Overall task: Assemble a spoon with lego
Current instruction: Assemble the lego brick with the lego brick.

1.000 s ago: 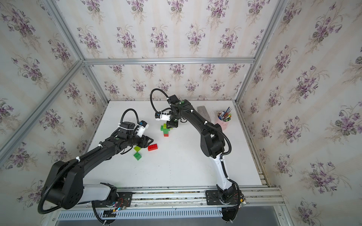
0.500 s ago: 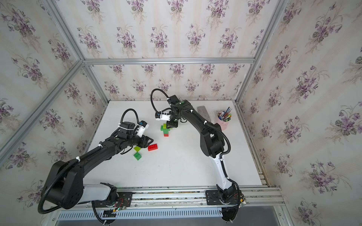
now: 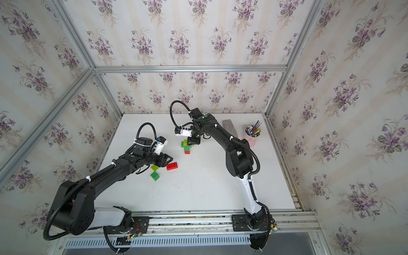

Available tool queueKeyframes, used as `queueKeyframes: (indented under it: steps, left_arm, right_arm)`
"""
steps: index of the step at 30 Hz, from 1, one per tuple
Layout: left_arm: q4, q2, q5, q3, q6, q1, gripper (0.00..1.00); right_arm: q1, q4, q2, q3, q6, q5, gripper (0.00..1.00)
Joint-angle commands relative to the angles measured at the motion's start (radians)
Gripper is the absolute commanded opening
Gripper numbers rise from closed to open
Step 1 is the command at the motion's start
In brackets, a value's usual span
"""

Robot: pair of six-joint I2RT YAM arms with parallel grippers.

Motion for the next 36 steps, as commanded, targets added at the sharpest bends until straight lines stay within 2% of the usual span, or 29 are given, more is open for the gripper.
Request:
queueKeyframes:
  steps: [1,15,27,36]
  left_arm:
    - [0.004,-0.001,0.005,0.006,-0.004,0.0,0.61]
    - [-0.014,-0.025,-0.024,-0.006,-0.001,0.0,0.61]
    - [-0.015,-0.029,-0.029,-0.009,-0.003,0.001,0.61]
    - [-0.034,-0.047,-0.029,-0.011,-0.009,0.0,0.63]
  right_arm:
    - [0.002,-0.052,0.012,-0.021,-0.007,0.069,0.24]
    - [0.014,-0.044,-0.006,-0.036,0.003,0.088,0.26]
    - [0.045,-0.009,-0.023,0.001,0.025,0.05,0.44]
    - [0.046,-0.008,-0.039,-0.005,0.028,0.074,0.56]
